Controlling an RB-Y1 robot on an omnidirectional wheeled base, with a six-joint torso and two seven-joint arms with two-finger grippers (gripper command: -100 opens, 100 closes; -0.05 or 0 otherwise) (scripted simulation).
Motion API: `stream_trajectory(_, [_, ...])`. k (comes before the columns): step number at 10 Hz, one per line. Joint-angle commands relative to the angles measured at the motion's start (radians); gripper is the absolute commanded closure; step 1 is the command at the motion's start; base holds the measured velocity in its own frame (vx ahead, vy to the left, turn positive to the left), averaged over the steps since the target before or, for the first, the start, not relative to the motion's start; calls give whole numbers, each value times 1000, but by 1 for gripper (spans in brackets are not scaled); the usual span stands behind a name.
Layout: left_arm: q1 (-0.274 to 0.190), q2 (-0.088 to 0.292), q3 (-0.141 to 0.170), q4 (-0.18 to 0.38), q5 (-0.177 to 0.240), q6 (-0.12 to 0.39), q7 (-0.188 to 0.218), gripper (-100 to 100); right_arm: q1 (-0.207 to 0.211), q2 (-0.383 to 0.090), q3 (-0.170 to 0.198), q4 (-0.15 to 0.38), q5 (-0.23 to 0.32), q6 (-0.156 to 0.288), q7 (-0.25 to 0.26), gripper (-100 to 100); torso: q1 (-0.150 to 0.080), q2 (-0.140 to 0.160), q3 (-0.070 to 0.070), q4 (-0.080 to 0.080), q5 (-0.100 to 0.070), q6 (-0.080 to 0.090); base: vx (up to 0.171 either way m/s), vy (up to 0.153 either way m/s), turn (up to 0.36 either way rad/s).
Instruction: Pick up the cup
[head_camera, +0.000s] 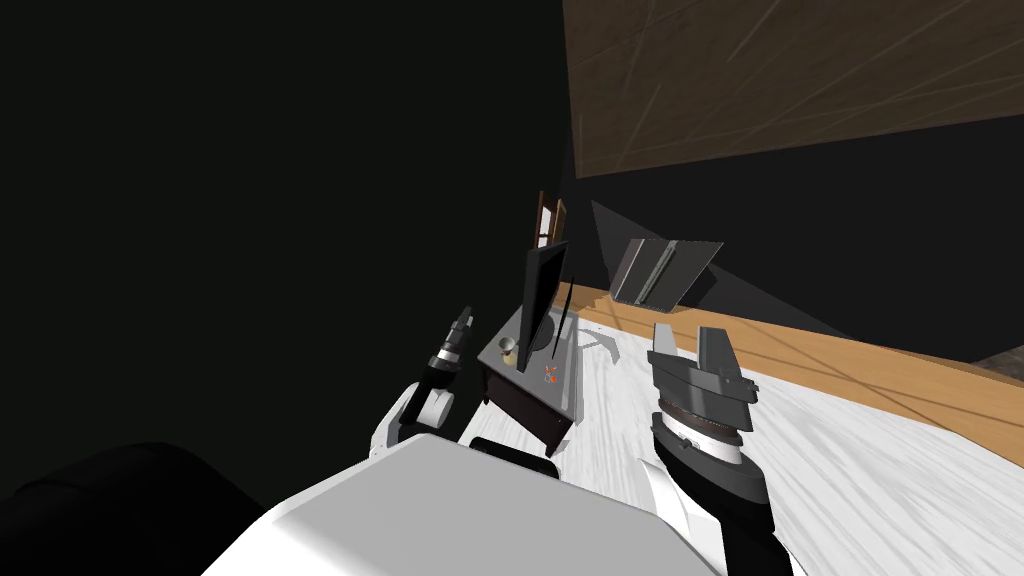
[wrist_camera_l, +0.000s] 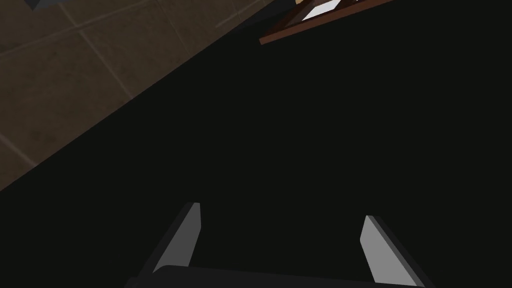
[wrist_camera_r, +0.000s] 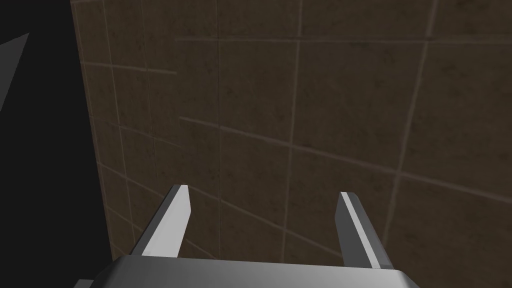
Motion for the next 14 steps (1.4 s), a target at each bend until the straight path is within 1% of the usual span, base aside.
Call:
stream_trajectory(1, [-26, 10, 0, 50, -2, 19, 2, -100, 0, 0, 0, 0, 0, 0, 0, 0, 0, 0, 0, 0, 0, 0, 5, 3, -52])
stream_trajectory(2, [-26, 10, 0, 67, -2, 19, 2, -100, 0, 0, 0, 0, 0, 0, 0, 0, 0, 0, 0, 0, 0, 0, 5, 5, -27])
stream_trajectory(4, [-70, 24, -5, 139, -9, 73, 5, -100, 0, 0, 0, 0, 0, 0, 0, 0, 0, 0, 0, 0, 0, 0, 9, 8, -76])
stream_trajectory(5, [-70, 24, -5, 155, -9, 73, 5, -100, 0, 0, 0, 0, 0, 0, 0, 0, 1, -1, 0, 0, 0, 0, 10, 14, -32])
stream_trajectory(6, [-94, 31, -8, 202, -12, 101, 8, -100, 0, 0, 0, 0, 0, 0, 0, 0, 1, -1, 0, 0, 0, 0, 13, 13, -52])
stream_trajectory(7, [-94, 31, -8, 202, -12, 101, 8, -100, 0, 0, 0, 0, 0, 0, 0, 0, 1, -1, 0, 0, 0, 0, 11, 11, -33])
stream_trajectory(9, [-142, 42, -14, 283, -19, 161, 14, -100, 0, 0, 0, 0, 0, 0, 0, 0, 1, -1, -1, 0, 0, 0, 14, 17, -87])
stream_trajectory(10, [-142, 42, -14, 297, -19, 161, 14, -100, 0, 0, 0, 0, 0, 0, 0, 0, 1, -1, -1, 0, 0, 0, 14, 22, -30])
stream_trajectory(12, [-193, 49, -21, 380, -25, 221, 21, -100, 0, 0, 0, 0, 0, 0, 0, 0, 1, -1, -1, 0, 0, 0, 12, 25, -83])
stream_trajectory(13, [-193, 49, -21, 393, -25, 223, 21, -100, 0, 0, 0, 0, 0, 0, 0, 0, 2, -1, -1, 0, 0, 0, 14, 26, -37])
stream_trajectory(14, [-218, 50, -24, 427, -29, 254, 25, -100, 0, 0, 0, 0, 0, 0, 0, 0, 2, -1, 0, 0, 0, 0, 15, 20, -51])
